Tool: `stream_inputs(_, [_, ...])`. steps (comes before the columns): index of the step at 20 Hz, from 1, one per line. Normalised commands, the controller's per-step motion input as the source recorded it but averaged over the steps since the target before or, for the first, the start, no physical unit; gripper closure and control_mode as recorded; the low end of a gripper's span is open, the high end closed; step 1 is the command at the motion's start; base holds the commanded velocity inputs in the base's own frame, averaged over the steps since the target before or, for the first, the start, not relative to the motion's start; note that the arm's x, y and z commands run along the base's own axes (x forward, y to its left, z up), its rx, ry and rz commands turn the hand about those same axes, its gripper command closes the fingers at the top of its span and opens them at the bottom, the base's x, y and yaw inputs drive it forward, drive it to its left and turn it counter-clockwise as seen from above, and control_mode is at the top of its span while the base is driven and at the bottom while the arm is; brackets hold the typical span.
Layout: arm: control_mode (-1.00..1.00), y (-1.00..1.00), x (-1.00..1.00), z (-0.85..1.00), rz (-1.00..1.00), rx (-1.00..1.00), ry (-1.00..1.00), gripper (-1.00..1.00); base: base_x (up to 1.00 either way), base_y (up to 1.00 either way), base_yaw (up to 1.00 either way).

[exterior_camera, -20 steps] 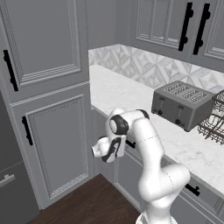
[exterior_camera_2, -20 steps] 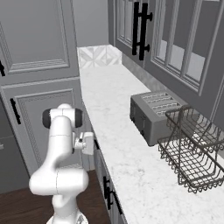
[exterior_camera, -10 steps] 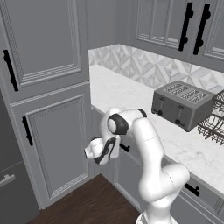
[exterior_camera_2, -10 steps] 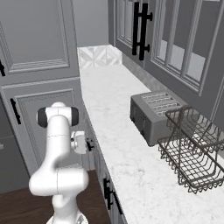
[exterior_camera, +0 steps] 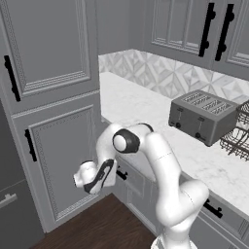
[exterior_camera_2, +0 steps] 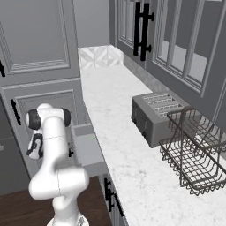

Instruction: Take a straw from the drawer in front and place it inside the glass cup on the dining counter.

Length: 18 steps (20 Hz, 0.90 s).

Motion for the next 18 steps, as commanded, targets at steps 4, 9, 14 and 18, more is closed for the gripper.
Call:
stream_inputs(4, [-1.00,1.00,-0.91,0.14,0.00,0.00,0.00,1.00,0.00,0.00,0.00])
stream_inputs(9, [-1.00,0.91,-0.79,0.23,0.00,0.03,0.00,-1.00,0.00,0.00,0.00])
stream_inputs(14, [-1.00,0.31,-0.80,0.62,0.01,0.24,0.00,-1.00,0.00,0.00,0.00])
stream_inputs(18, [-1.00,0.00,-0.79,0.99,0.02,0.50,0.05,-1.00,0.00,0.00,0.00])
